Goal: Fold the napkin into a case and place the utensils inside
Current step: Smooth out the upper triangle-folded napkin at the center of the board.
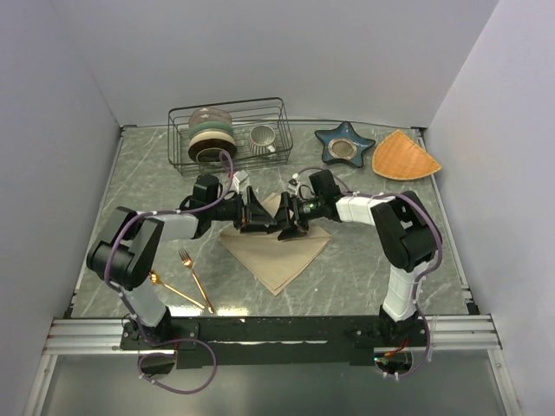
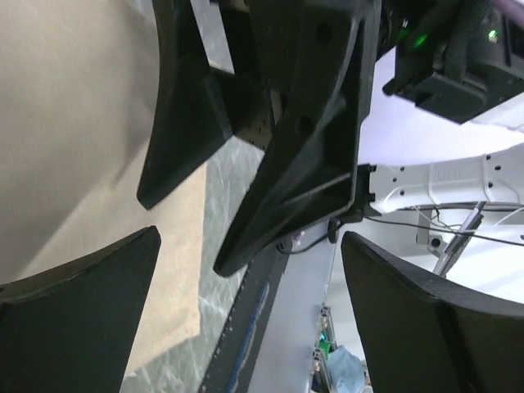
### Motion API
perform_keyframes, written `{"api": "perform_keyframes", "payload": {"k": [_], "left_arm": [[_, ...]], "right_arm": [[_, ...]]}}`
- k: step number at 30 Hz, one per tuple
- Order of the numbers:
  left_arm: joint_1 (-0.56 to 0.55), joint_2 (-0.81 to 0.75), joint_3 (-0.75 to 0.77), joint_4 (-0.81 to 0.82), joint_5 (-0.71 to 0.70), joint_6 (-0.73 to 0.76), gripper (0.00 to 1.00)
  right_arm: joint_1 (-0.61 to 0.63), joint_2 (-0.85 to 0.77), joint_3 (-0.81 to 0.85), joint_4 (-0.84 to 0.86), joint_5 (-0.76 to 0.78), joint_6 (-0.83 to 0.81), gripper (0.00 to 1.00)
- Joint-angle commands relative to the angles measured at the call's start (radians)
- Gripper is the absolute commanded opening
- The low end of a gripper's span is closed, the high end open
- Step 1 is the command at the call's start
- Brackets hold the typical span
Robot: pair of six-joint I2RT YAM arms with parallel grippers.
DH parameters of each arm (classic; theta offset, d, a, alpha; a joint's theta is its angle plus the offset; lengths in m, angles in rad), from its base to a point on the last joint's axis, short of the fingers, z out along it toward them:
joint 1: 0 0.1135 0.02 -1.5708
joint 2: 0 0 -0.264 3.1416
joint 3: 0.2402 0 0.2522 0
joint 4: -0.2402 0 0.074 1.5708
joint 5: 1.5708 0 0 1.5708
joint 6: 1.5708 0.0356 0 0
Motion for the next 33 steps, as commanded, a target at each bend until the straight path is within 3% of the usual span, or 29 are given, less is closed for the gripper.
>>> {"api": "perform_keyframes", "payload": {"k": [1, 8, 15, 28, 33], "left_arm": [[0.034, 0.074, 0.045, 0.020, 0.018, 0.028, 0.99], [0.109, 0.198, -0.004, -0.058, 0.050, 0.111, 0.99], [0.198, 0.253, -0.072, -0.028, 0.099, 0.090, 0.99], [0.304, 0.148, -0.070, -0.251, 0.174, 0.275, 0.99], [0.300, 0.002, -0.032, -0.386, 0.240, 0.375, 0.99]], "right_arm": [[-0.038, 0.043, 0.027, 0.056, -0.029, 0.008, 0.80], [-0.125, 0.118, -0.002, -0.042, -0.026, -0.106, 0.80], [-0.217, 0.178, -0.043, -0.131, -0.027, -0.190, 0.80], [-0.297, 0.087, -0.080, -0.306, -0.027, -0.344, 0.80], [-0.269, -0.018, -0.051, -0.306, -0.073, -0.308, 0.80]]}}
